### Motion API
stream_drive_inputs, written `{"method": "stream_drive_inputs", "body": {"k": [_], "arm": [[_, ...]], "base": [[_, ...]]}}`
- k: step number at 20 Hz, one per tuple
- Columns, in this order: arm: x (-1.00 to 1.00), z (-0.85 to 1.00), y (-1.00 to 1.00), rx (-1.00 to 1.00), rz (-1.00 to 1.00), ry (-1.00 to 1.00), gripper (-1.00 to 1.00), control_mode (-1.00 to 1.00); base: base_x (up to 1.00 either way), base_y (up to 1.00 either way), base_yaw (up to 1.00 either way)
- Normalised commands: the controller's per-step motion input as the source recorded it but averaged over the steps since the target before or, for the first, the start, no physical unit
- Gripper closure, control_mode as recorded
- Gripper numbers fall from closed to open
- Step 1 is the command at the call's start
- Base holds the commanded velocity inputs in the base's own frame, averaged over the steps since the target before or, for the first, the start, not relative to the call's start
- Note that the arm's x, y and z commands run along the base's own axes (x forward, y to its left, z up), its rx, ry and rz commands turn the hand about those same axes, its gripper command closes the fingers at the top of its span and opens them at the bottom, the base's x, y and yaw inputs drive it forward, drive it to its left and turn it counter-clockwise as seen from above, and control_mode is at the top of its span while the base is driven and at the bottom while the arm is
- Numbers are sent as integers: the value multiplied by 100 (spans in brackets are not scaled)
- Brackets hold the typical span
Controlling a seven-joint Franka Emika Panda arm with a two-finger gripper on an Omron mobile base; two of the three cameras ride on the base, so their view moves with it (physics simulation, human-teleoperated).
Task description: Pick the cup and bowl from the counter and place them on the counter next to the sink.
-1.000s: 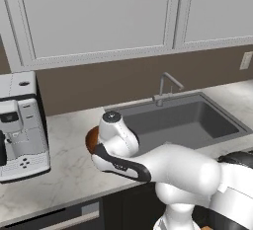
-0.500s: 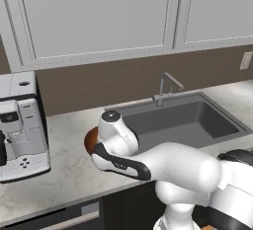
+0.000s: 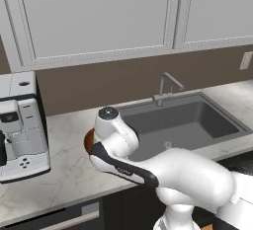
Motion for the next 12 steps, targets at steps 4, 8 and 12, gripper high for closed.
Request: {"method": "stream_drive_inputs", "body": {"k": [4, 8, 12], "arm": [[-49, 71, 9, 0, 2, -13, -100, -100], [-61, 53, 0, 1, 0, -10, -100, -100], [-56, 30, -20, 5, -8, -7, -100, -100]], "base": [[0, 0, 0], [0, 0, 0], [0, 0, 0]]}}
